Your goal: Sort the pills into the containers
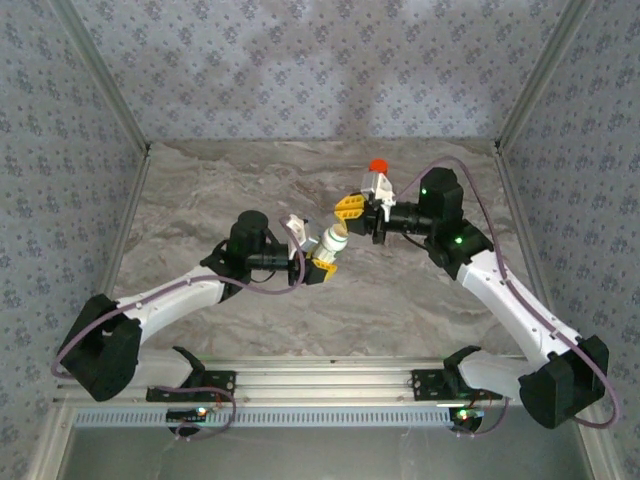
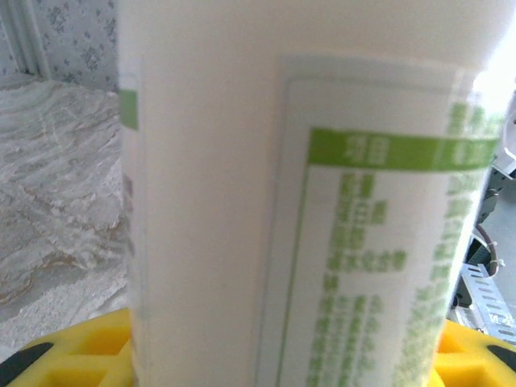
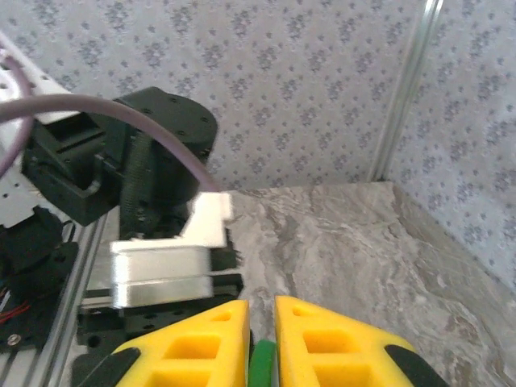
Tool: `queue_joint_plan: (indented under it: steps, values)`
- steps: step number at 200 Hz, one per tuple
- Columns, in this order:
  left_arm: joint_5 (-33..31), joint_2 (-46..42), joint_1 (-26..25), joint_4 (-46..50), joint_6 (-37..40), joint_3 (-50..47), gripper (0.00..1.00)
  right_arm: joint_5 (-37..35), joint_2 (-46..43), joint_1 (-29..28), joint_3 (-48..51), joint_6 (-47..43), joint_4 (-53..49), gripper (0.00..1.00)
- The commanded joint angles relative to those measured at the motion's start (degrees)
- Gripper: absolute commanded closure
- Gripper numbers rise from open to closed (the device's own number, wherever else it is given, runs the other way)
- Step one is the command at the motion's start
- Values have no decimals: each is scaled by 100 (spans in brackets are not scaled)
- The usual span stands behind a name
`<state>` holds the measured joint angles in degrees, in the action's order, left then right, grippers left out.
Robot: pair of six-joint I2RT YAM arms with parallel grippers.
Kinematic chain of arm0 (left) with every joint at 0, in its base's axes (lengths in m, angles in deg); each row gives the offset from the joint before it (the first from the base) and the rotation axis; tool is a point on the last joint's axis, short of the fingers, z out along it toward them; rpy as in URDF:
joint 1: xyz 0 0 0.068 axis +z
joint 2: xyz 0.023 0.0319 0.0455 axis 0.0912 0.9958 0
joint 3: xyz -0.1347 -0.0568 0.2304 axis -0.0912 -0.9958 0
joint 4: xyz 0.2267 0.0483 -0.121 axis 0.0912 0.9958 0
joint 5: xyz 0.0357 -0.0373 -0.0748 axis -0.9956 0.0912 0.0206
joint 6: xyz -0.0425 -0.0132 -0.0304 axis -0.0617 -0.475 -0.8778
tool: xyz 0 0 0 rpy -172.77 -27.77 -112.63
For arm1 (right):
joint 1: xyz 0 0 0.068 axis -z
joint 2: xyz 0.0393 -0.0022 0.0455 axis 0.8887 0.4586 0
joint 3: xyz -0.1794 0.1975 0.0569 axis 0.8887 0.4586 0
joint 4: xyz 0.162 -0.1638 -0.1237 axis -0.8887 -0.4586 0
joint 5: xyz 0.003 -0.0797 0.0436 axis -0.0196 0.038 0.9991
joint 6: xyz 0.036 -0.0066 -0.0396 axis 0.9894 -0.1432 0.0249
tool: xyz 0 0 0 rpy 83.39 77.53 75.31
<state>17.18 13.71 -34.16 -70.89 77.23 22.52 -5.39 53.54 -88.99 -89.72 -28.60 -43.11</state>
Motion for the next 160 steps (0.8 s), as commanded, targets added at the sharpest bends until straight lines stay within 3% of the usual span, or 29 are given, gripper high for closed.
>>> queue_joint_plan:
  steps: [1,36,61,123,160]
  values:
    - [329,-276,-51,-236,210,45,70,-309,-142,41,86,215,56,80]
    - [321,-276,-49,-257,240,-18,70,-1210,-110,103,-30,333,-257,63]
    - [327,-318,-48,-257,258,-19,70,-1434,119,155,-186,497,-551,49]
    - [-195,-571,-50,-267,413,-144,70,-1196,964,173,-877,502,-1955,44]
    - [-811,-645,-49,-424,438,-312,70,-1099,1049,133,-1514,1143,-2291,43]
